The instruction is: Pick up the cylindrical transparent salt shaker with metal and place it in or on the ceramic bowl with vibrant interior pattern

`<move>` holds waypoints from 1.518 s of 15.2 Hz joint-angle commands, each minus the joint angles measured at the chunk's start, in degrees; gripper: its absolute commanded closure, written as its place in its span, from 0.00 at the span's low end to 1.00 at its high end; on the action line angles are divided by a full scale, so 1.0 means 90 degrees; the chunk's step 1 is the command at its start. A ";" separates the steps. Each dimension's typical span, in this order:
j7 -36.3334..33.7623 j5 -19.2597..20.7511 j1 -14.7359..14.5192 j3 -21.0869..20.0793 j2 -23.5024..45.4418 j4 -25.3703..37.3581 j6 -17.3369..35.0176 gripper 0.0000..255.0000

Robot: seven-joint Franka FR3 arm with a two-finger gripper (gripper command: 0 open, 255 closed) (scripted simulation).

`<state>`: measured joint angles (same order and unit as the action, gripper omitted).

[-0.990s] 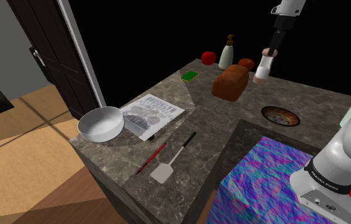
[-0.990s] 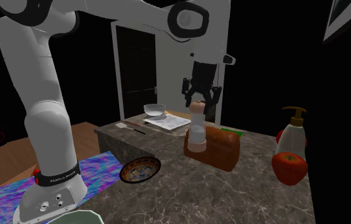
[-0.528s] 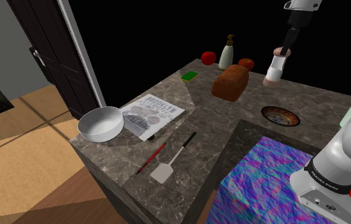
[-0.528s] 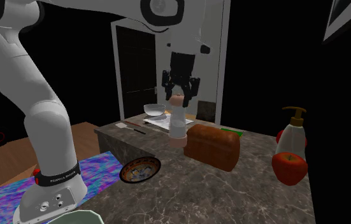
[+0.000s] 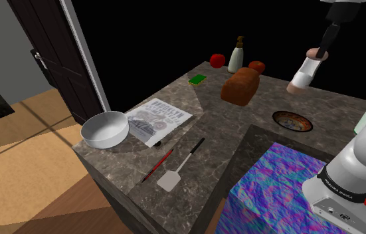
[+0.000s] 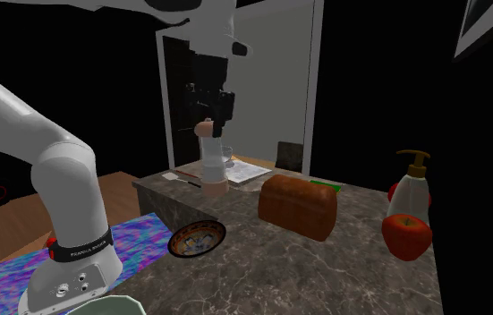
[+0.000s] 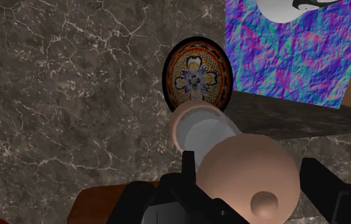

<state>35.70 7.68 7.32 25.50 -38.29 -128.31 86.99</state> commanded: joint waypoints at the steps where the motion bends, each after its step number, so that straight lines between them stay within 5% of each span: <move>1: -0.0095 0.0050 0.0117 -0.0154 -0.0451 -0.0197 -0.0260 1.00; 3: -0.0163 0.0066 0.0216 -0.0288 -0.0821 -0.0324 -0.0513 1.00; 23: -0.0074 0.0428 0.0409 0.0086 -0.1032 -0.2122 0.1073 1.00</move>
<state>35.03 11.34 10.87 26.11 -47.42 -146.46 95.83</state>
